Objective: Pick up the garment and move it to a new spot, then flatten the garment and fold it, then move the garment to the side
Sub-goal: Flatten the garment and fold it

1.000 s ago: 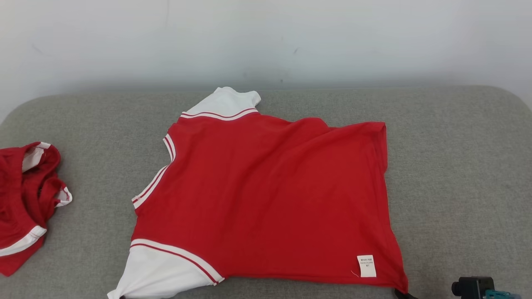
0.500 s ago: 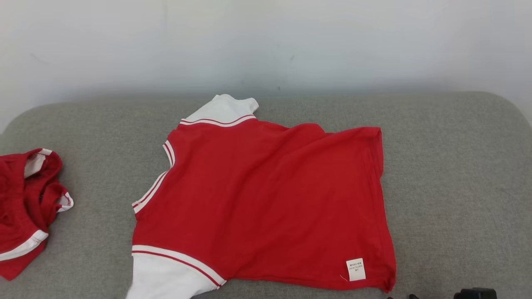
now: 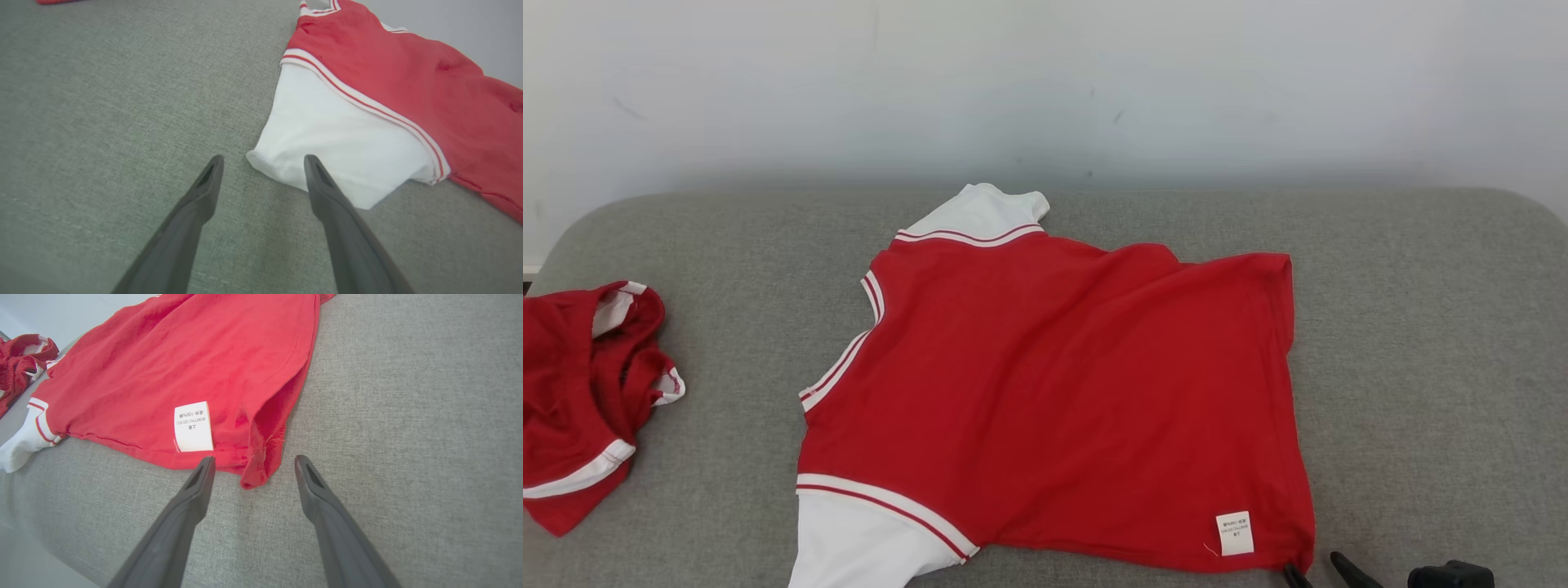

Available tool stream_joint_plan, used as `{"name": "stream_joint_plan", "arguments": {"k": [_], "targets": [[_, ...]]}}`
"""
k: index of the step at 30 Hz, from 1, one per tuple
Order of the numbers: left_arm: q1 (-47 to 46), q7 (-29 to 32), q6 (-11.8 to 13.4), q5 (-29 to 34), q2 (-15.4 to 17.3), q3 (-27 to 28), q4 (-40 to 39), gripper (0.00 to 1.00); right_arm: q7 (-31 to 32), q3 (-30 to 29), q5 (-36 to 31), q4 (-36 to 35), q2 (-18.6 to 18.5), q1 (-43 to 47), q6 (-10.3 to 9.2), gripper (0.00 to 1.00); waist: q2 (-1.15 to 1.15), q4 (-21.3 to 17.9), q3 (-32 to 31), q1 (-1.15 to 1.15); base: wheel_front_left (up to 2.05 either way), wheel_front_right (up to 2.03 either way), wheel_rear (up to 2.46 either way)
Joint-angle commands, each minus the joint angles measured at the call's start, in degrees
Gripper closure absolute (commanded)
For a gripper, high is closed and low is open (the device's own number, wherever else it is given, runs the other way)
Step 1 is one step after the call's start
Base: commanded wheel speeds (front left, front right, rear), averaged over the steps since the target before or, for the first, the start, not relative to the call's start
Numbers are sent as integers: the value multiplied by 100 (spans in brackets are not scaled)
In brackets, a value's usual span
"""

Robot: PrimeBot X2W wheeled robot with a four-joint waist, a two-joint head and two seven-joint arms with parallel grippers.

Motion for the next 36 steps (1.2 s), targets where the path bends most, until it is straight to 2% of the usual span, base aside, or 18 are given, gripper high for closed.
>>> {"name": "stream_joint_plan", "arguments": {"k": [1,13,14,15,16,17,18,19,24,27,32,36], "targets": [[-151,-33,-41,105,-3,-33,161,0,12,-70,-125,64,68,-44,5,0,0,0,26,0,0,0,0],[-675,-27,-208,438,-6,358,667,0,96,-85,-593,223,372,-383,5,0,0,-105,215,0,0,0,0],[-720,-27,-206,434,-5,355,737,0,137,-78,-612,264,384,-394,5,17,0,-102,217,0,0,0,0],[-720,-27,-206,434,-5,355,737,0,137,-78,-612,264,384,-394,5,17,0,-102,217,0,0,0,0],[-736,-26,-233,402,-6,325,863,0,134,-61,-663,274,381,-398,5,76,0,-91,218,0,0,0,0],[-773,-21,-258,400,-8,286,970,29,78,-59,-698,262,393,-411,5,95,0,-79,216,0,0,0,0],[-821,-21,-270,429,-10,263,1007,88,38,-86,-686,276,422,-411,5,100,0,-69,215,0,0,0,0],[-842,-21,-289,414,-12,244,1069,100,25,-95,-663,303,435,-391,5,100,0,-56,208,0,0,0,0],[-848,-21,-329,353,-10,240,1165,100,-27,-209,-527,291,373,-180,5,100,0,3,137,0,0,0,0],[-694,-22,-345,361,1,374,1012,100,35,-149,45,-12,338,-5,5,100,0,-2,109,0,0,0,0],[-412,-22,-342,350,4,630,528,100,147,-74,975,-615,-96,339,5,100,0,-28,103,0,0,0,0],[-314,-22,-348,335,1,666,204,100,102,-36,1126,-770,-369,349,5,100,0,-53,115,0,0,0,0]]}}
